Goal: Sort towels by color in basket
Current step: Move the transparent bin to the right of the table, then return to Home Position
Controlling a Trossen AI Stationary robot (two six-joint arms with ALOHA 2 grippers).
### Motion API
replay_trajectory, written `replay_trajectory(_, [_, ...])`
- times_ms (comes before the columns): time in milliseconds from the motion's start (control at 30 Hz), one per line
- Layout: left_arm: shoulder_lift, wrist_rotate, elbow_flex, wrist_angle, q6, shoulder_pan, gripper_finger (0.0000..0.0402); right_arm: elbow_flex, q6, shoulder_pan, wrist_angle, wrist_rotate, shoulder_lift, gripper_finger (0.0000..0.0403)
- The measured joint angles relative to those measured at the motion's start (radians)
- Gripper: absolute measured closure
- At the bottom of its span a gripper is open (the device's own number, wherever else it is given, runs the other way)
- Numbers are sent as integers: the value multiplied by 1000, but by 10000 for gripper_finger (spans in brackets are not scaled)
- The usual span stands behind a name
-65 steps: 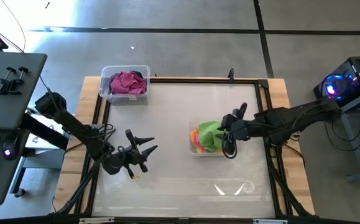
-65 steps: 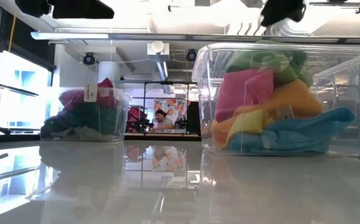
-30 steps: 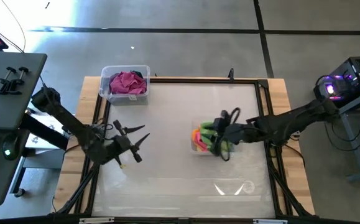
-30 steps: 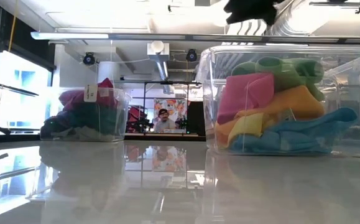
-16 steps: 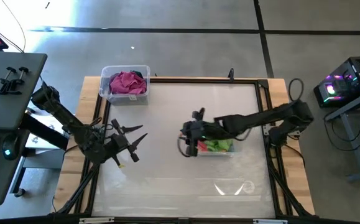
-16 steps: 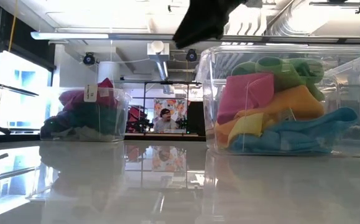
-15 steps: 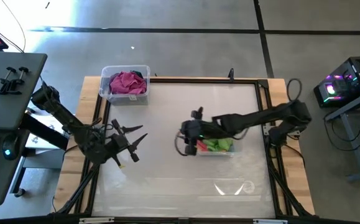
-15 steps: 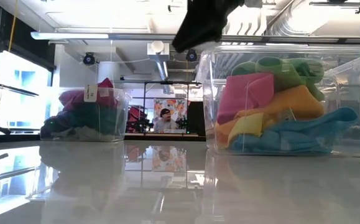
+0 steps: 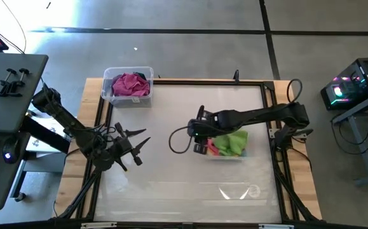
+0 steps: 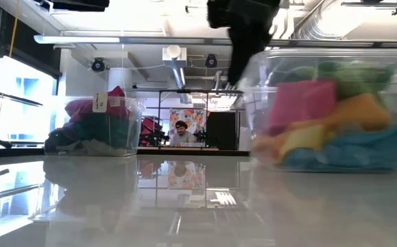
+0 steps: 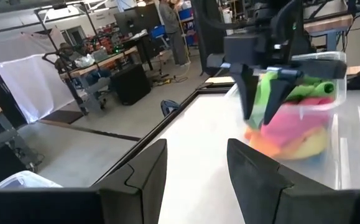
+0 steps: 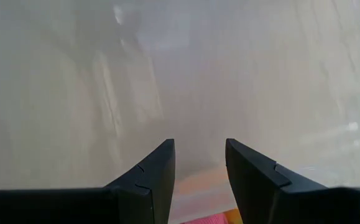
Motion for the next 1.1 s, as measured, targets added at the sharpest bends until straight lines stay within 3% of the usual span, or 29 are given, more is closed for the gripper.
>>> replay_trajectory(300, [0,9,0,-67,-72,0,246,-7,145,107,-270,95,-72,265])
replay_trajectory(500, [0,18,0,-118,-128,0,246,-67,234,189,-274,195,-156,265])
replay_trajectory(633, [0,18,0,-119,-129,0,246,-150,189,225,-123,274,-269,265])
replay_trajectory(933, [0,18,0,-124,-121,1,246,-561,44,203,352,264,-730,265])
replay_trajectory(1100, [0,18,0,-126,-121,2,246,-810,-41,177,632,163,-993,265])
